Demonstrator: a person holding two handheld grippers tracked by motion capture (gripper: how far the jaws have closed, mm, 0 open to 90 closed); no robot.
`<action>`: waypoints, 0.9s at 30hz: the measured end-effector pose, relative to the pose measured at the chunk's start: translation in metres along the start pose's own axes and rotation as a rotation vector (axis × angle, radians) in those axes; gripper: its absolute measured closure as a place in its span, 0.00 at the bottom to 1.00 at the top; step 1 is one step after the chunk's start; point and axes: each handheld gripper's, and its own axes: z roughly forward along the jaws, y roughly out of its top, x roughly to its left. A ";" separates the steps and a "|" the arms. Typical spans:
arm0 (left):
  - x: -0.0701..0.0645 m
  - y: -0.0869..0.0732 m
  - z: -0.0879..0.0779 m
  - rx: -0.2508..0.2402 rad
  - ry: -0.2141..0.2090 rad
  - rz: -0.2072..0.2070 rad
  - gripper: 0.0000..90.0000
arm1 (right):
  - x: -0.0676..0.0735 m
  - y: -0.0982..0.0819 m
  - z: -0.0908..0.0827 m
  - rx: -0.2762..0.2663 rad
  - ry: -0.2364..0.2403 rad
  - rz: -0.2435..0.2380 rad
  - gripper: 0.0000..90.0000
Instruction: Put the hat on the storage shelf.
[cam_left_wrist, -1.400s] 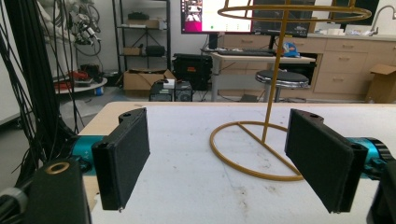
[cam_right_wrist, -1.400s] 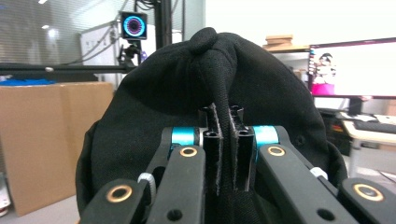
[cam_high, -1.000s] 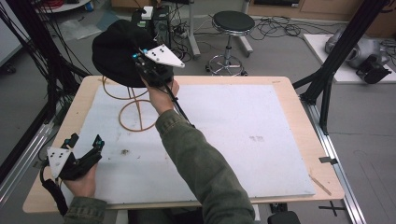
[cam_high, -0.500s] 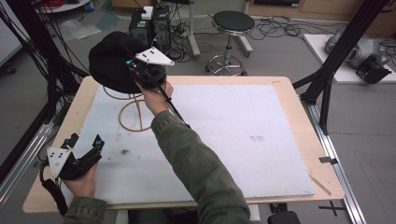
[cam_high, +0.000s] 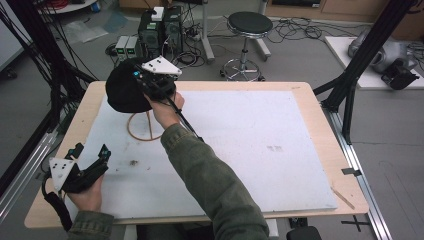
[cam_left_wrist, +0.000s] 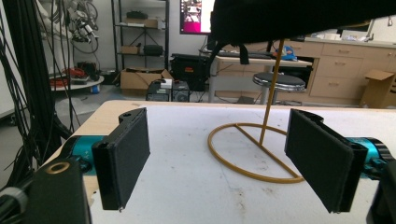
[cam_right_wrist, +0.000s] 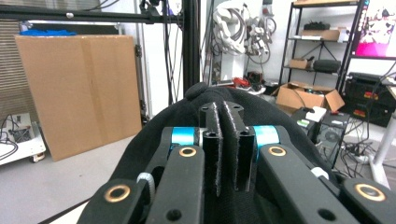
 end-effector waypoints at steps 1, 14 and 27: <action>0.000 0.000 0.000 0.000 0.000 0.000 0.25 | 0.000 0.000 -0.001 0.001 0.001 0.003 0.95; -0.001 -0.001 0.001 0.000 -0.003 -0.001 0.25 | -0.008 -0.008 -0.017 -0.023 0.023 0.061 0.66; -0.002 -0.001 0.002 0.002 -0.006 0.000 0.25 | -0.054 0.006 -0.075 -0.011 -0.082 0.062 0.38</action>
